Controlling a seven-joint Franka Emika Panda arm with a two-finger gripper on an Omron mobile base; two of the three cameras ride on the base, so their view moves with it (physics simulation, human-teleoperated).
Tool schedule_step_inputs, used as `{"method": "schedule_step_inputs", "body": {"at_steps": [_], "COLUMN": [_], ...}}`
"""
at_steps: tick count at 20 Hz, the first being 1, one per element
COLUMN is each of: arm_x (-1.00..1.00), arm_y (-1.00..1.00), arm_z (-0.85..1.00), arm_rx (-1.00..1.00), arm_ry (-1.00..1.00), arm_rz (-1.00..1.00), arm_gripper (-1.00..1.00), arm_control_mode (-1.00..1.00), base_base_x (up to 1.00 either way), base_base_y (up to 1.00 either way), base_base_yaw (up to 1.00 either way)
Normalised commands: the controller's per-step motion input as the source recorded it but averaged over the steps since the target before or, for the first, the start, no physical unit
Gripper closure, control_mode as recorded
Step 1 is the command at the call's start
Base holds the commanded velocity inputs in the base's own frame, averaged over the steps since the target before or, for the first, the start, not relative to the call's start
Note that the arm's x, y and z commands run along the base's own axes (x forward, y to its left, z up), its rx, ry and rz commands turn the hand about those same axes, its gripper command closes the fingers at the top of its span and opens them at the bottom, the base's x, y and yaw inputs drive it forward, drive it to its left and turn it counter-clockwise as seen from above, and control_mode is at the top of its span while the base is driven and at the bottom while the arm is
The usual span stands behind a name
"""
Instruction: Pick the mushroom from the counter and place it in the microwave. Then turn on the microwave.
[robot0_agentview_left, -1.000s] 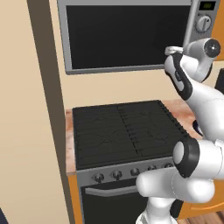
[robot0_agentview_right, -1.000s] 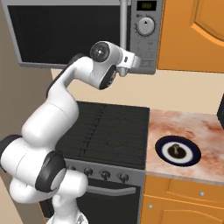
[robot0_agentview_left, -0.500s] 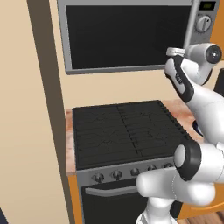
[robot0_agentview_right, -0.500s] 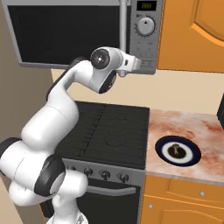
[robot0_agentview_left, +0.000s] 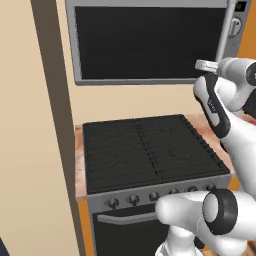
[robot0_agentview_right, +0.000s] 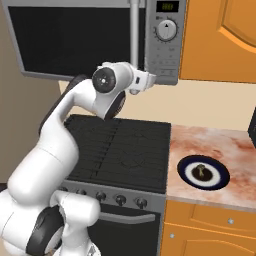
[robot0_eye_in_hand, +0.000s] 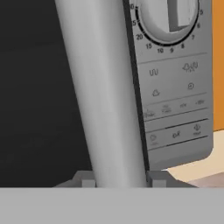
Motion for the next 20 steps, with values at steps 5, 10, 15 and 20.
{"method": "schedule_step_inputs", "body": {"at_steps": [5, 10, 15, 20], "arm_x": [-1.00, -1.00, -1.00, -0.94], "arm_y": [0.25, 0.34, 0.34, 0.34], "arm_z": [0.63, 0.65, 0.61, 0.56], "arm_rx": [-0.05, -0.07, -0.07, -0.05], "arm_ry": [-0.05, -0.01, 0.00, 0.00], "arm_rz": [-0.03, -0.06, -0.09, -0.11], "arm_gripper": [1.00, 1.00, 1.00, 1.00], "arm_control_mode": [-1.00, -1.00, -1.00, -1.00], "base_base_x": [0.00, 0.00, 0.00, 0.00], "base_base_y": [0.00, 0.00, 0.00, 0.00], "base_base_yaw": [0.00, 0.00, 0.00, 0.00]}}
